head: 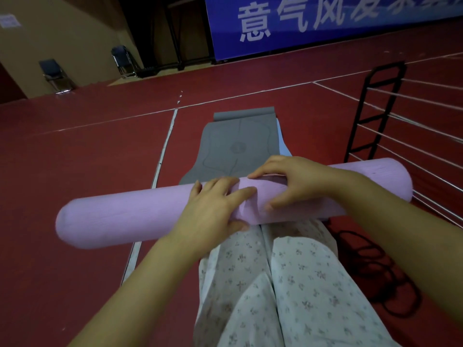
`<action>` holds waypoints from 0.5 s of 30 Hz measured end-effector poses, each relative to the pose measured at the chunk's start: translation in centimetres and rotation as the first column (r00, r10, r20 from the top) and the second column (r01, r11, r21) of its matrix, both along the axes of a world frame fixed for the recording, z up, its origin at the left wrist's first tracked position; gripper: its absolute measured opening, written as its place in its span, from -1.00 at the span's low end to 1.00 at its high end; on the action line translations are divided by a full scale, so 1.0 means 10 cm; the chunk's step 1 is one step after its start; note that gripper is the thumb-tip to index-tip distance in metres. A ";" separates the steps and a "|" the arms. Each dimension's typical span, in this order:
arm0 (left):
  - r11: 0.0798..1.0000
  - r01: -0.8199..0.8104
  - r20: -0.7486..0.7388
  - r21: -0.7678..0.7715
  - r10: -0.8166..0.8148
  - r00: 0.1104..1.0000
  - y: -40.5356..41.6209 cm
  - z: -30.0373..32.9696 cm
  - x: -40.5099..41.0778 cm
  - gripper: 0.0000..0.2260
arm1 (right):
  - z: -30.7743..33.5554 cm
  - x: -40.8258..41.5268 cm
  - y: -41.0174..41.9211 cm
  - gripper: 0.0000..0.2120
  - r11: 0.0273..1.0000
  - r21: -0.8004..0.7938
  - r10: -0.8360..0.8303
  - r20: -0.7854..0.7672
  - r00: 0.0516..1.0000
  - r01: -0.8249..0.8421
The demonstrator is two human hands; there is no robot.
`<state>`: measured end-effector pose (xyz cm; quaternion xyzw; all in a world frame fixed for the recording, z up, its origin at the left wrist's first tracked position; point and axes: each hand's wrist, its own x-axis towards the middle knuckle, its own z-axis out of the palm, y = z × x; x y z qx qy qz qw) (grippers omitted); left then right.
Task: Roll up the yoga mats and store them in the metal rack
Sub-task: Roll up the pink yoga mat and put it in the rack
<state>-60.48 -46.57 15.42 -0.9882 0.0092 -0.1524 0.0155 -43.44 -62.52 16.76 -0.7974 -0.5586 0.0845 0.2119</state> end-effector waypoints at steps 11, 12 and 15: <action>0.997 -0.081 -0.091 0.019 0.082 0.992 0.08 -0.08 0.32 -0.19 | 0.02 0.12 0.11 -0.37 0.991 -0.095 -0.091 0.028 0.995 0.094; 0.997 -0.083 -0.114 -0.003 0.082 0.990 0.11 -0.05 0.34 -0.19 | 0.00 0.11 0.09 -0.32 0.990 -0.086 -0.108 0.077 0.991 0.115; 0.995 -0.068 -0.167 -0.068 0.056 0.984 0.19 -0.01 0.41 -0.21 | -0.02 0.02 0.01 -0.32 0.985 0.008 -0.173 0.204 0.964 0.175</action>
